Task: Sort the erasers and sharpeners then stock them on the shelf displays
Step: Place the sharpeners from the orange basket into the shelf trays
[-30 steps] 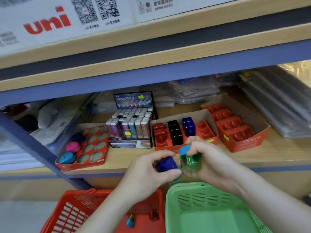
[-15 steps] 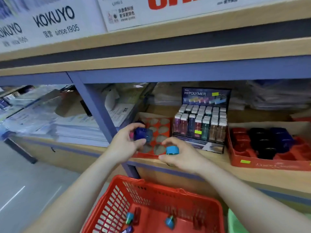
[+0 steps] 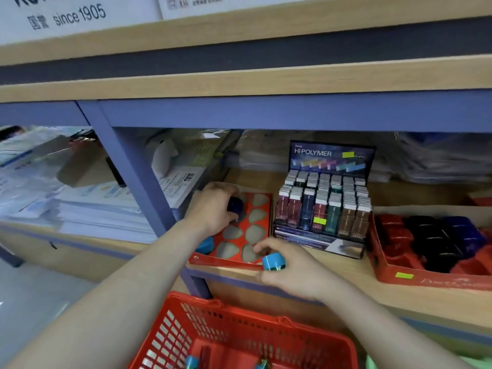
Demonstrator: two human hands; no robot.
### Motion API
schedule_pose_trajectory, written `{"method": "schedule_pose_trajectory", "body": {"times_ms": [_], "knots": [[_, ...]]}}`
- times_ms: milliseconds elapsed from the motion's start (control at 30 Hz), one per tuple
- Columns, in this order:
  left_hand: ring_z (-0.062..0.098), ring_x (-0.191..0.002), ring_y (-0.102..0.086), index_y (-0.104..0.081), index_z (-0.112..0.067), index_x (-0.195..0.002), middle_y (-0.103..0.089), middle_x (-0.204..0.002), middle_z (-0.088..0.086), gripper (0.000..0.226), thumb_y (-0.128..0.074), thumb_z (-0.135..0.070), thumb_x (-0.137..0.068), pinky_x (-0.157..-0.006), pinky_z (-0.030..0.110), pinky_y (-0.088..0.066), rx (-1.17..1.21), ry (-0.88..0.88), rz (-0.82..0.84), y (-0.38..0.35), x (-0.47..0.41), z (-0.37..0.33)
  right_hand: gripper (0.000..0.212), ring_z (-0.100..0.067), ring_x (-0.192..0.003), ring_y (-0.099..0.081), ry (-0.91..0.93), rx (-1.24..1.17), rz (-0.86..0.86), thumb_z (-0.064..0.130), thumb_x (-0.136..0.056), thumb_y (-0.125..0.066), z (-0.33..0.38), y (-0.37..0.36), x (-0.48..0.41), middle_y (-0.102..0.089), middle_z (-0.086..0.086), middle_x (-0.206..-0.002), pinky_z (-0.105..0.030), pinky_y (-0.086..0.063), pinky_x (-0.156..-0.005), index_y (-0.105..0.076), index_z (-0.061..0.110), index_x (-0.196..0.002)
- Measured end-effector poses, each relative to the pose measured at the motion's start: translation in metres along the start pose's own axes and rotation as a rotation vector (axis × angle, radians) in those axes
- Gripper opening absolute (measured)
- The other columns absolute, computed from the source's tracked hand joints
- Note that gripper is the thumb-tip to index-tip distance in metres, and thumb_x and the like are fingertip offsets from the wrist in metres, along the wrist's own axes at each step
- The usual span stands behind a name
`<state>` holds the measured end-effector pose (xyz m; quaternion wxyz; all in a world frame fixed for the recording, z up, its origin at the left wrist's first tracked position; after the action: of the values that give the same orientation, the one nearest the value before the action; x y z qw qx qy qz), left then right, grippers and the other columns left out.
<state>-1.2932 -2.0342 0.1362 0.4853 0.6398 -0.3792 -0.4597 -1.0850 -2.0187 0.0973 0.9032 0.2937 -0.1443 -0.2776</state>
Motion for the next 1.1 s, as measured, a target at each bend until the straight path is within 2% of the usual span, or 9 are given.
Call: {"method": "schedule_pose_trajectory", "body": {"times_ms": [100, 267, 367, 567, 667, 767, 867, 1000, 1100], "knots": [[0.026, -0.117, -0.048, -0.057, -0.031, -0.120, -0.063, -0.116, 0.003, 0.048, -0.072, -0.031, -0.075, -0.091, 0.042, -0.044, -0.064, -0.028, 0.027, -0.006, -0.003, -0.002, 0.038, 0.006, -0.075, -0.050, -0.007, -0.096, 0.003, 0.025, -0.076, -0.074, -0.004, 0.000, 0.001, -0.057, 0.021, -0.100, -0.008, -0.039, -0.068, -0.058, 0.037, -0.108], [0.025, -0.114, -0.054, -0.056, -0.034, -0.120, -0.065, -0.115, -0.001, 0.044, -0.068, -0.029, -0.077, -0.091, 0.039, -0.042, -0.137, -0.039, 0.066, -0.007, -0.011, -0.004, 0.047, -0.007, -0.091, -0.060, -0.052, -0.310, 0.030, 0.016, -0.074, -0.074, -0.002, 0.002, 0.006, -0.055, 0.016, -0.118, -0.033, -0.056, -0.085, -0.054, 0.039, -0.111], [0.023, -0.114, -0.054, -0.055, -0.035, -0.119, -0.062, -0.120, -0.005, 0.042, -0.066, -0.029, -0.079, -0.092, 0.040, -0.041, -0.074, 0.023, 0.133, -0.007, -0.011, -0.004, 0.062, -0.008, -0.087, -0.063, -0.077, -0.489, -0.013, 0.008, -0.072, -0.081, -0.002, 0.006, 0.010, -0.051, 0.004, -0.121, -0.032, -0.056, -0.083, -0.048, 0.038, -0.115], [0.009, -0.083, -0.063, -0.068, -0.026, -0.104, -0.070, -0.095, -0.007, 0.015, -0.062, -0.032, -0.091, -0.078, 0.026, -0.053, 0.770, 0.096, 0.169, 0.021, 0.041, -0.042, 0.091, -0.014, -0.092, -0.070, -0.081, -0.652, -0.163, 0.002, -0.068, -0.085, -0.002, 0.011, 0.009, -0.069, -0.006, -0.107, -0.021, -0.055, -0.080, -0.038, 0.045, -0.133], [0.006, -0.083, -0.062, -0.063, -0.031, -0.113, -0.063, -0.104, -0.007, 0.030, -0.070, -0.036, -0.084, -0.079, 0.024, -0.052, 0.775, -0.002, 0.274, 0.018, 0.075, -0.060, 0.104, -0.010, -0.098, -0.067, 0.028, -0.504, -0.129, 0.005, -0.071, -0.083, 0.008, 0.008, 0.007, -0.064, 0.001, -0.112, -0.026, -0.053, -0.090, -0.024, 0.052, -0.142], [0.019, -0.089, -0.064, -0.062, -0.032, -0.111, -0.064, -0.107, -0.009, 0.040, -0.080, -0.025, -0.076, -0.084, 0.035, -0.054, 0.836, 0.046, 0.244, 0.019, 0.085, -0.054, 0.090, -0.006, -0.097, -0.061, 0.075, -0.304, -0.170, 0.013, -0.069, -0.083, 0.016, 0.004, 0.007, -0.055, 0.008, -0.108, -0.018, -0.051, -0.083, -0.028, 0.050, -0.129], [0.022, -0.088, -0.065, -0.063, -0.037, -0.109, -0.065, -0.102, -0.004, 0.043, -0.079, -0.029, -0.070, -0.084, 0.035, -0.055, 0.868, 0.038, 0.254, 0.028, 0.083, -0.042, 0.074, -0.008, -0.098, -0.062, 0.059, -0.352, -0.221, 0.024, -0.065, -0.087, 0.018, -0.004, 0.004, -0.058, 0.006, -0.108, -0.031, -0.054, -0.088, -0.036, 0.048, -0.113], [0.008, -0.072, -0.065, -0.067, -0.037, -0.105, -0.066, -0.084, -0.005, 0.032, -0.075, -0.044, -0.076, -0.075, 0.024, -0.055, 0.791, 0.143, -0.009, 0.034, 0.053, -0.021, 0.060, -0.004, -0.118, -0.051, 0.073, -0.115, -0.230, 0.037, -0.085, -0.069, 0.012, -0.006, -0.004, -0.057, 0.015, -0.126, -0.027, -0.042, -0.101, -0.037, 0.042, -0.137], [0.005, -0.086, -0.060, -0.065, -0.027, -0.109, -0.066, -0.096, -0.010, 0.033, -0.072, -0.043, -0.081, -0.071, 0.018, -0.044, 0.529, 0.267, -0.202, 0.036, 0.015, -0.005, 0.049, -0.010, -0.126, -0.035, 0.123, 0.249, -0.193, 0.050, -0.094, -0.047, 0.001, -0.013, -0.007, -0.050, 0.015, -0.138, -0.027, -0.032, -0.107, -0.043, 0.035, -0.141]]}}
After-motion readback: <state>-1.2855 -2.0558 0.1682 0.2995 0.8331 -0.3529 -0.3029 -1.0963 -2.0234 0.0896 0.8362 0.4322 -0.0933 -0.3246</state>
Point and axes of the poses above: each hand's wrist, its own x-axis away from the middle knuckle, its own y-axis out of the back of the hand, z = x × y, the point moved 2 cm from there along -x, towards the middle knuckle
